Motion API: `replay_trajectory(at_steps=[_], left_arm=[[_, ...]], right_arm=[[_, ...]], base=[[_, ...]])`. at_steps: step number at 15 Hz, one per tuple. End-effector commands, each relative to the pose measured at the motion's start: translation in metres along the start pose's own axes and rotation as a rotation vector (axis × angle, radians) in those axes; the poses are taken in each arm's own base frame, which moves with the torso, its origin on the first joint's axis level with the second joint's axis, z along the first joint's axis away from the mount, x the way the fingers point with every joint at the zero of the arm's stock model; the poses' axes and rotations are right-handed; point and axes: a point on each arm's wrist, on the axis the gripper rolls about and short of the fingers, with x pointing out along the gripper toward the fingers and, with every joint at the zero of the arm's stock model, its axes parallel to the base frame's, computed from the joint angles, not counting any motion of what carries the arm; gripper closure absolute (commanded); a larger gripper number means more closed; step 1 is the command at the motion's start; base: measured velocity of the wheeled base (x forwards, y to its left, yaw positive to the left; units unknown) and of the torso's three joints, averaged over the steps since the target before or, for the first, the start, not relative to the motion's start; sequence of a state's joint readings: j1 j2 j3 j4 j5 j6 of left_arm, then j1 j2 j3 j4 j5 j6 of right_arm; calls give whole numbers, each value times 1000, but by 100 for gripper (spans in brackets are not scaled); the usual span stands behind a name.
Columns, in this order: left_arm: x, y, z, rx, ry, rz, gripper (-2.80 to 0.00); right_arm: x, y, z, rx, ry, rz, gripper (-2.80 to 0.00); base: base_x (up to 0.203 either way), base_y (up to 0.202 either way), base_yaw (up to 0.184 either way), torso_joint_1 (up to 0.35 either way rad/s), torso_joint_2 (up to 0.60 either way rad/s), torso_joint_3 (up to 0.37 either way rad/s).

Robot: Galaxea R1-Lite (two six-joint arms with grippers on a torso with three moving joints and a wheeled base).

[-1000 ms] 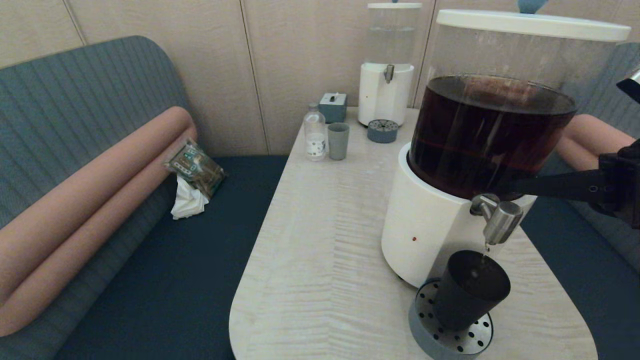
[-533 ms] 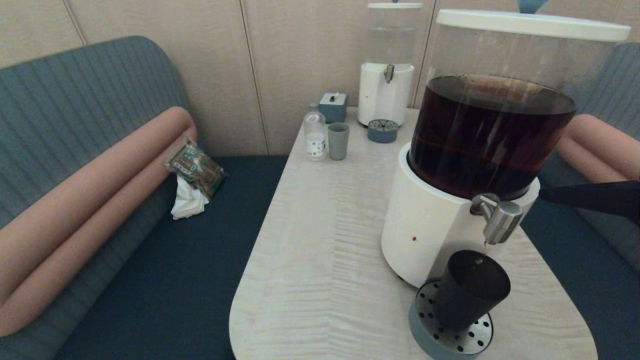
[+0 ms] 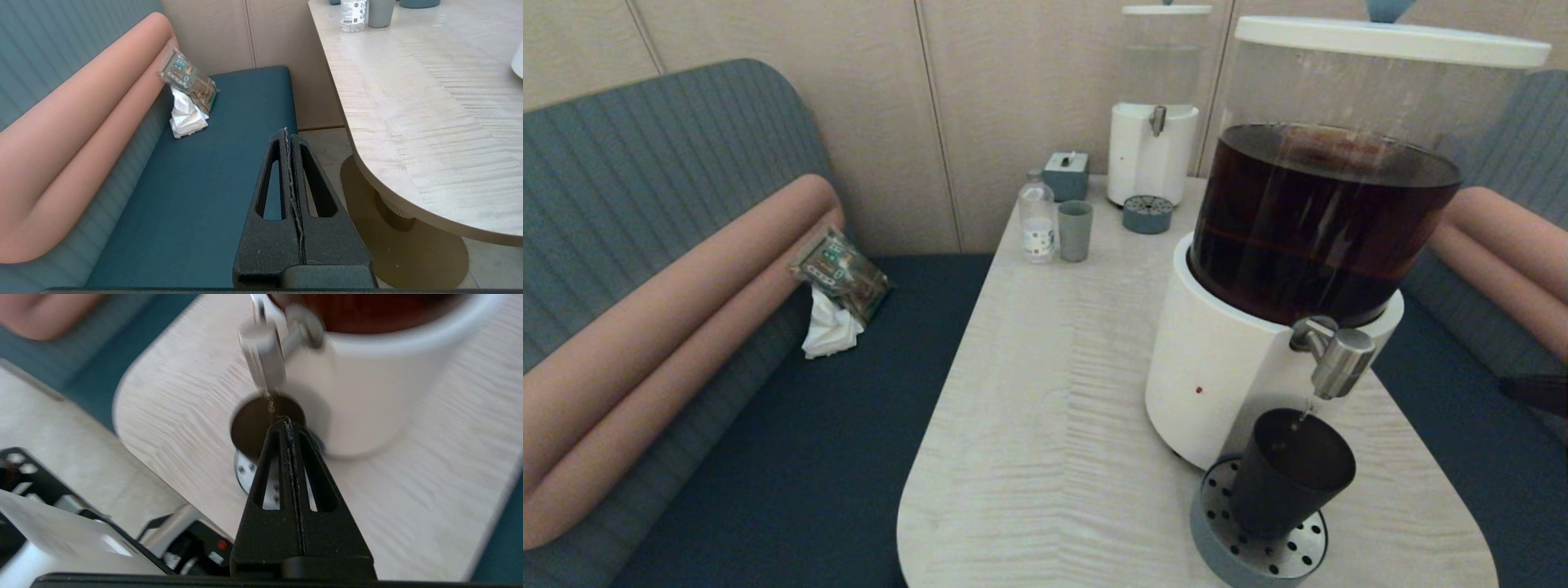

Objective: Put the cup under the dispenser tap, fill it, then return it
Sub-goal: Turn off the faucet

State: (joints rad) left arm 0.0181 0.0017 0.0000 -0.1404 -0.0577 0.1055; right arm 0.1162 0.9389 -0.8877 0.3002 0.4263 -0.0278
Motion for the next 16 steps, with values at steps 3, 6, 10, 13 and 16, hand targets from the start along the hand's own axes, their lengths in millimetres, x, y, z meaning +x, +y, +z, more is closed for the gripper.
replay_trajectory(at_steps=[3, 6, 10, 13, 16], left_arm=[[2, -1, -11, -2, 39, -4, 0], [2, -1, -11, -2, 39, -4, 0], [2, -1, -11, -2, 39, -4, 0], [2, -1, -11, -2, 39, -4, 0], [2, -1, -11, -2, 39, -4, 0]], right_arm=[[-30, 15, -19, -40, -56, -111, 0], [-53, 21, -26, -56, -139, -174, 0], [-73, 28, -50, -63, -217, -329, 0], [-80, 30, -66, -109, -335, -483, 0], [-91, 36, -70, -163, -461, -583, 0]], base=[[0, 0, 0, 0, 0, 0], [0, 0, 0, 0, 0, 0], [0, 0, 0, 0, 0, 0], [0, 0, 0, 0, 0, 0], [0, 0, 0, 0, 0, 0]])
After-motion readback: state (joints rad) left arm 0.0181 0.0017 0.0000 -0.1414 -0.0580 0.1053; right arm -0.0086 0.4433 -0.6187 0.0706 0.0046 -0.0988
